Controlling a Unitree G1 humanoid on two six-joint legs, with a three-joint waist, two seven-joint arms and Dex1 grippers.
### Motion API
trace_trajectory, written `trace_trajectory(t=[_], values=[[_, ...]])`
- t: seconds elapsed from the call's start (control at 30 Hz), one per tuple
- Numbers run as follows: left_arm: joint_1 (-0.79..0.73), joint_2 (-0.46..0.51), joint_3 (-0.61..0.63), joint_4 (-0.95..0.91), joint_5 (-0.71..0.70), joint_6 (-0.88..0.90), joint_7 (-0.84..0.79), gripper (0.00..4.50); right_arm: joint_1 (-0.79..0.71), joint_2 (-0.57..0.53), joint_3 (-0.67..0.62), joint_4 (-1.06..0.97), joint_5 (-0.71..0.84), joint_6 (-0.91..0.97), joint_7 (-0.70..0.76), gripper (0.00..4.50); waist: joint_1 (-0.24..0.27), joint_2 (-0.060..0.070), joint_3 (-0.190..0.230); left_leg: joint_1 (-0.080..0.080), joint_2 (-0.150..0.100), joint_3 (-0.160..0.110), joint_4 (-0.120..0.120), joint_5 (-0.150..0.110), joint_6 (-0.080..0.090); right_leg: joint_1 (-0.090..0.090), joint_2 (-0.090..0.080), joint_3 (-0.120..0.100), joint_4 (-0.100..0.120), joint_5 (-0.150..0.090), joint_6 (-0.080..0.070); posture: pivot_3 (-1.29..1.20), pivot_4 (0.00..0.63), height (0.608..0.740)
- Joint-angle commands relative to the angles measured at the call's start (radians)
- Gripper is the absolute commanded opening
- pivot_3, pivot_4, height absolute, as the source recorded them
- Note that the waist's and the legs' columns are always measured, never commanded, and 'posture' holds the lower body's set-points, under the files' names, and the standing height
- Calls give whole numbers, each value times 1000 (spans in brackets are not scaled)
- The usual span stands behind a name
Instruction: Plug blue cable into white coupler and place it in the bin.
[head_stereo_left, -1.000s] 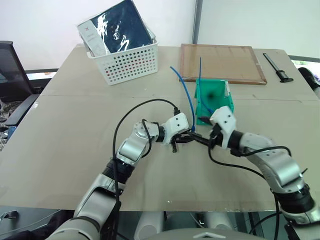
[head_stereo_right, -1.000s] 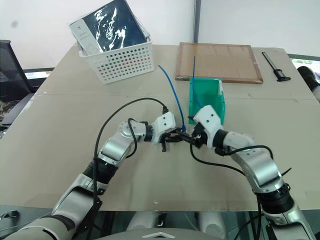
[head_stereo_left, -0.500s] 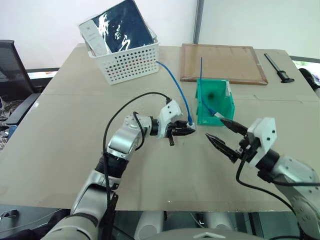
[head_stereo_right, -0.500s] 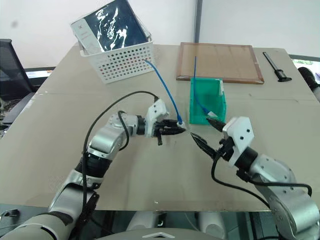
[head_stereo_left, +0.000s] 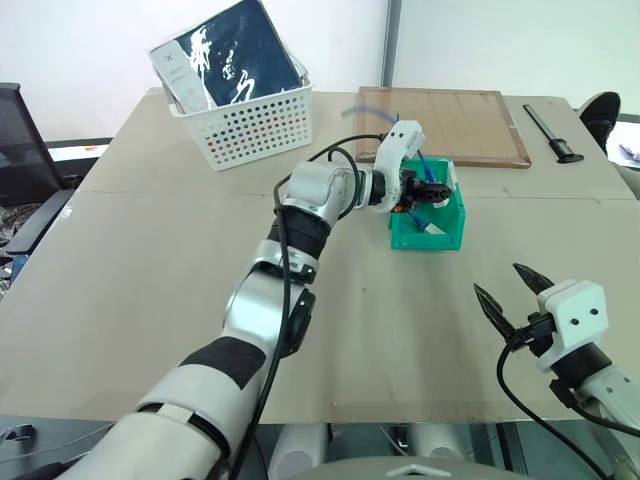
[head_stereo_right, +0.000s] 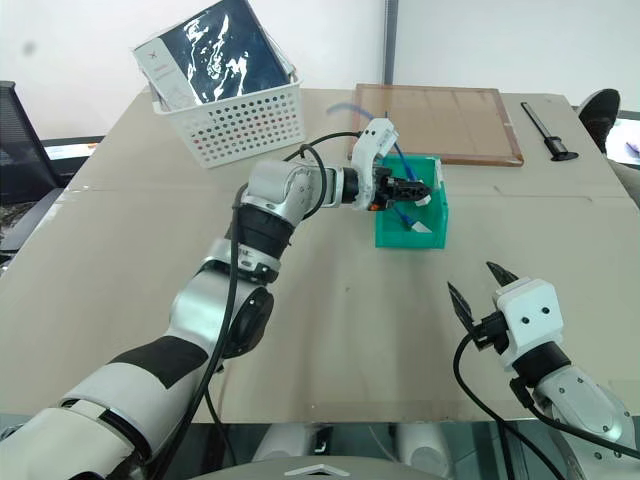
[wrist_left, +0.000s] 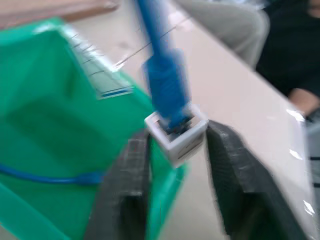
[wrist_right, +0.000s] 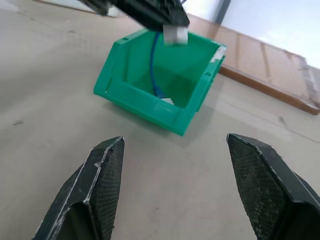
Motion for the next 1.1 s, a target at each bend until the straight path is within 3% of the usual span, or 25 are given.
trace_trajectory(t=[0.03, 0.1, 0.13, 0.3, 0.43, 0.53, 0.67, 0.77, 0.97, 1.1], values=[[-71, 2, 43, 48, -8, -22, -8, 3657, -5, 8, -15, -32, -13, -24, -13, 3178, 2, 0, 0, 0, 0, 0, 0, 0, 0, 0, 0, 0, 0, 0, 0, 0, 150, 738], [-76, 25, 47, 17, -27, 44, -45, 4330, -9, 13, -8, -39, -17, -18, -17, 3178, 3, 0, 0, -1, 0, 0, -1, 0, 0, 0, 0, 0, -1, 0, 0, 0, 150, 738], [-65, 49, 43, -35, -44, 99, -72, 4427, -13, 13, -4, -40, -17, -16, -16, 3178, 3, 0, 0, -1, 0, 0, -1, 0, 0, 0, 0, 0, -1, 0, 0, 0, 150, 738], [88, 186, 72, -416, -153, 256, -142, 4427, -35, 4, -19, -20, -3, -16, 7, 3178, -5, 2, 1, 0, 2, 0, -1, 0, 0, -1, 0, 3, -1, 2, -3, 0, 150, 738], [371, 266, 100, -761, -132, 47, -113, 4427, -73, -24, -61, 38, 31, -25, 57, 3178, 1, 4, 0, 2, 3, 0, -2, 0, -1, -1, 0, 5, 1, 2, -4, 0, 150, 738], [563, 318, 103, -897, -111, -91, -133, 4427, -123, -61, -81, 102, 53, -37, 107, 3178, 6, 4, 0, 2, 3, 0, -1, 0, -1, -1, -3, 6, 1, 3, -4, 0, 150, 738], [810, 369, 166, -1010, -173, -183, -185, 4427, -186, -118, -116, 201, 102, -50, 189, 3178, 14, 3, 1, 2, 2, 0, 0, 0, 0, 0, -4, 5, 1, 2, -5, 0, 150, 738], [1010, 432, 178, -1076, -93, -339, -185, 4427, -193, -187, -163, 295, 124, -84, 284, 3178, 14, 3, 1, 3, 2, 0, 0, 0, 0, 1, -5, 5, 0, 0, -8, 0, 150, 738], [1304, 525, 269, -1154, -97, -486, -228, 4427, -161, -279, -252, 433, 150, -160, 434, 3178, 15, 3, 1, 3, 2, 1, -1, 0, 0, 1, -5, 4, 0, 0, -8, 0, 150, 738], [1435, 535, 342, -1179, -128, -503, -212, 4427, -100, -339, -317, 514, 141, -203, 522, 3178, 17, 3, 1, 3, 3, 3, -1, 0, 0, 1, -5, 4, -1, 0, -9, 0, 150, 738]])
